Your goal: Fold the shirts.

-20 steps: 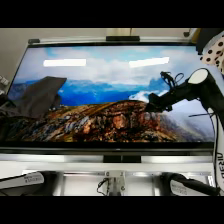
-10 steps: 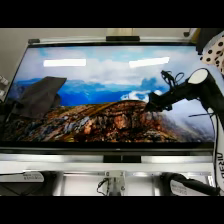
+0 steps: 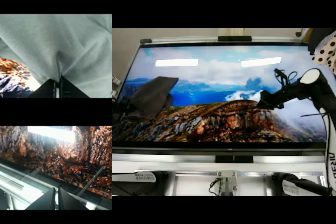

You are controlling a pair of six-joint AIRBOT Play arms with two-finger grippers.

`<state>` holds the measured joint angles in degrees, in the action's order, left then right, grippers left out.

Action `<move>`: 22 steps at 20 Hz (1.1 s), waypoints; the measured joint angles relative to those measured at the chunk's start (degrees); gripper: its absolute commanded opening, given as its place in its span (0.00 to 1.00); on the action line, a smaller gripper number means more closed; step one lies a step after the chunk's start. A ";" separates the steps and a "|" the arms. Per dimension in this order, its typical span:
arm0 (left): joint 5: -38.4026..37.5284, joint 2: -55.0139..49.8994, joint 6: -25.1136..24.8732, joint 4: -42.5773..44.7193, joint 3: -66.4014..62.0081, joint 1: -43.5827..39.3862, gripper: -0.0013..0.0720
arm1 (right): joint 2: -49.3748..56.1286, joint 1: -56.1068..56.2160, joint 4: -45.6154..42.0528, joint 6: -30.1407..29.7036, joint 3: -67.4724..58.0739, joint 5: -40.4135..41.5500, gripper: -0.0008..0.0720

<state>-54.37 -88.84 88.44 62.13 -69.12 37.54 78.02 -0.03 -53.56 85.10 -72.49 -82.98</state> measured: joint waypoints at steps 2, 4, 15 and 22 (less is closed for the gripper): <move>-0.81 2.23 -0.81 -0.11 -2.19 -0.63 0.08 | 0.00 0.00 0.00 -0.02 0.00 0.09 0.24; -1.11 6.10 -1.92 -0.09 -4.72 -1.75 0.06 | 0.00 0.00 0.00 -0.07 0.00 0.20 0.24; -1.36 25.66 -6.10 -9.49 -10.40 -29.55 0.06 | -2.91 -0.50 -0.39 -1.11 -0.02 -0.22 0.24; 0.11 15.76 -3.45 -7.93 -10.40 -69.55 0.06 | -15.37 -4.26 -14.84 -1.01 -0.02 -1.62 0.86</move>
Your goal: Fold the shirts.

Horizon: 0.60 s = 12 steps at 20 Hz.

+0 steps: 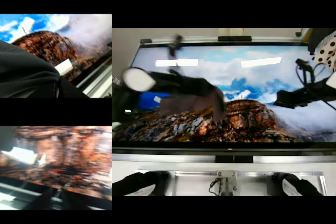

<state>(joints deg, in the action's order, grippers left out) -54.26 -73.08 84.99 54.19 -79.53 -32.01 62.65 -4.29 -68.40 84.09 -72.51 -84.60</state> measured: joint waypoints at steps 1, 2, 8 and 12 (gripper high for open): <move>0.76 -2.49 0.79 0.28 0.00 -3.89 0.25 | -1.51 -0.37 -2.27 0.26 0.00 -0.63 0.87; 1.55 -4.96 1.66 0.44 0.00 -7.19 0.74 | -2.82 -0.57 -4.09 0.35 -0.02 -1.46 0.87; -4.90 -10.95 4.87 1.46 -0.22 -8.70 0.98 | -5.03 -1.09 -7.67 1.16 2.51 -2.97 0.87; -16.85 -8.63 6.47 8.92 0.44 7.23 0.98 | -5.20 -1.16 -5.53 -0.96 10.36 -2.97 0.87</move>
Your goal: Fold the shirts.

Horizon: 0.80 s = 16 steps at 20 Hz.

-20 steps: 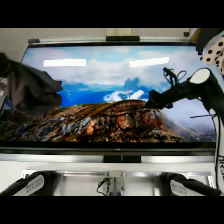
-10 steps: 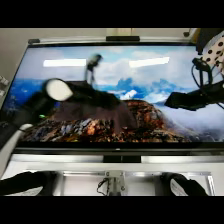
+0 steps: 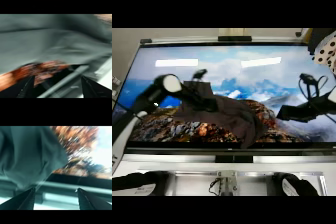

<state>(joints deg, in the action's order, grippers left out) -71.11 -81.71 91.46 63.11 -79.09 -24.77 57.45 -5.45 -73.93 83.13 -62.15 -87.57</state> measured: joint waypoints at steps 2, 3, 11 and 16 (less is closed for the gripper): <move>-2.97 0.70 1.07 2.05 1.95 9.16 0.98 | -0.09 -0.07 2.60 -1.42 5.09 0.04 0.87; -3.89 0.87 1.95 2.73 3.74 13.86 0.98 | -0.07 -0.07 3.85 -2.08 7.43 0.24 0.87; 3.80 1.25 1.99 -2.91 21.14 33.33 0.97 | -0.09 -0.07 7.13 -4.04 16.44 1.53 0.87; 14.36 -1.95 -0.13 -10.49 24.33 32.20 0.96 | -0.09 1.51 8.07 -3.19 17.07 2.08 0.87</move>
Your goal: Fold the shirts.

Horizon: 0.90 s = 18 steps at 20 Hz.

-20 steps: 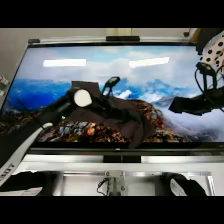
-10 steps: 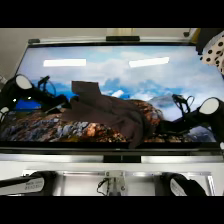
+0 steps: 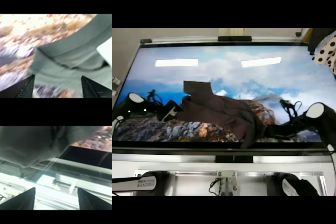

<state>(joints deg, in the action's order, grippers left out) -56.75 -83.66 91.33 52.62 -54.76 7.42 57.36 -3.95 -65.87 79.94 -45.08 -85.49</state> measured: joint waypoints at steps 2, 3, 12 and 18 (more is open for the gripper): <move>2.51 -1.22 -0.22 -1.79 0.31 -1.07 0.35 | 0.00 2.12 0.52 0.31 0.11 0.83 0.87; 3.93 -1.73 -0.31 -1.95 0.48 -1.53 0.21 | 0.00 3.52 0.83 0.42 0.13 1.79 0.93; 6.56 -2.05 -2.43 -3.58 -1.09 -2.67 0.06 | 9.57 19.26 3.06 1.09 0.15 13.25 0.63; 2.80 2.27 -7.48 -3.78 -6.91 -2.69 0.06 | 15.26 22.51 2.86 5.29 -3.06 18.14 0.08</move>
<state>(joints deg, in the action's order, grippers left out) -53.95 -81.38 83.85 48.84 -61.67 4.73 72.62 18.57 -63.00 85.23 -48.14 -67.35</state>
